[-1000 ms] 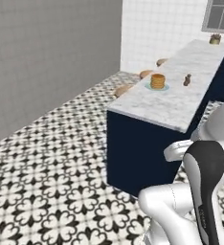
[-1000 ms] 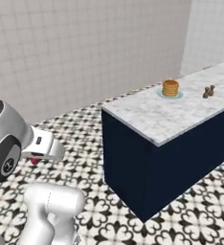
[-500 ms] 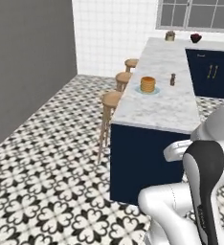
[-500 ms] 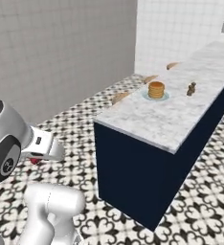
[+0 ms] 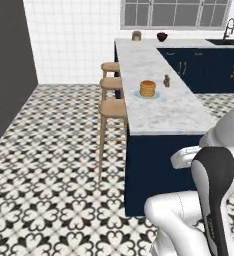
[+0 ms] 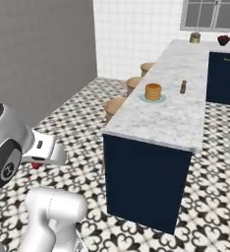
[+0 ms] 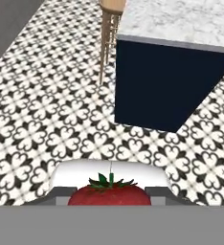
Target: Take the strawberry from the fridge and place it on top of the pancake, located on the dining counter.
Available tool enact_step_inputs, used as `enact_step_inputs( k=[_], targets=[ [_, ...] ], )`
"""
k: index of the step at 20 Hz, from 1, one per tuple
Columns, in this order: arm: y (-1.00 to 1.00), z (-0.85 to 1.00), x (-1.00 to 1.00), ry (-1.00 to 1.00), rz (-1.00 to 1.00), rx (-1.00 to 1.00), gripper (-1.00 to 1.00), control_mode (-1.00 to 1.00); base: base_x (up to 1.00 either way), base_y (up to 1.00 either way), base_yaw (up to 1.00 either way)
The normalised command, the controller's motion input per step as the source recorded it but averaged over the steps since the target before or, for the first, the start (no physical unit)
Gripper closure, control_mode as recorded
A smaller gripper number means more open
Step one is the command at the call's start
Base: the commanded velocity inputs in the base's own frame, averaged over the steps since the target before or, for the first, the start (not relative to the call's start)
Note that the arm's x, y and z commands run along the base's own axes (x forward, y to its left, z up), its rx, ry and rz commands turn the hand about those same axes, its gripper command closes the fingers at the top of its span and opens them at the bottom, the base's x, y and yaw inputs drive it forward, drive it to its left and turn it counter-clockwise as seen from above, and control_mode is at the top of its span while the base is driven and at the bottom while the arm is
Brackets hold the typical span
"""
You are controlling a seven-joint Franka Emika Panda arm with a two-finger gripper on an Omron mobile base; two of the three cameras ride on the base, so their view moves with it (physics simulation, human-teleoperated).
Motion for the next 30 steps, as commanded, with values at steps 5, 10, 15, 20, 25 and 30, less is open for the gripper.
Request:
enact_step_inputs(
  k=[5, 10, 15, 20, 25, 30],
  targets=[
    [0.0, 0.0, 0.0, 0.0, 0.0, 0.0, 1.0, 1.0, 0.11, 1.0, -0.49],
    [0.0, 0.0, 0.0, 0.0, 0.0, 0.0, 1.0, 1.0, 0.17, 1.0, -0.47],
    [0.0, 0.0, 0.0, 0.0, 0.0, 0.0, 1.0, 1.0, 0.42, 1.0, -0.53],
    [0.0, 0.0, 0.0, 0.0, 0.0, 0.0, 1.0, 1.0, 0.55, 1.0, -0.56],
    [0.0, 0.0, 0.0, 0.0, 0.0, 0.0, 1.0, 1.0, 0.4, 0.94, -0.59],
    [0.0, 0.0, 0.0, 0.0, 0.0, 0.0, 1.0, 1.0, 0.23, 0.93, -0.6]
  ],
)
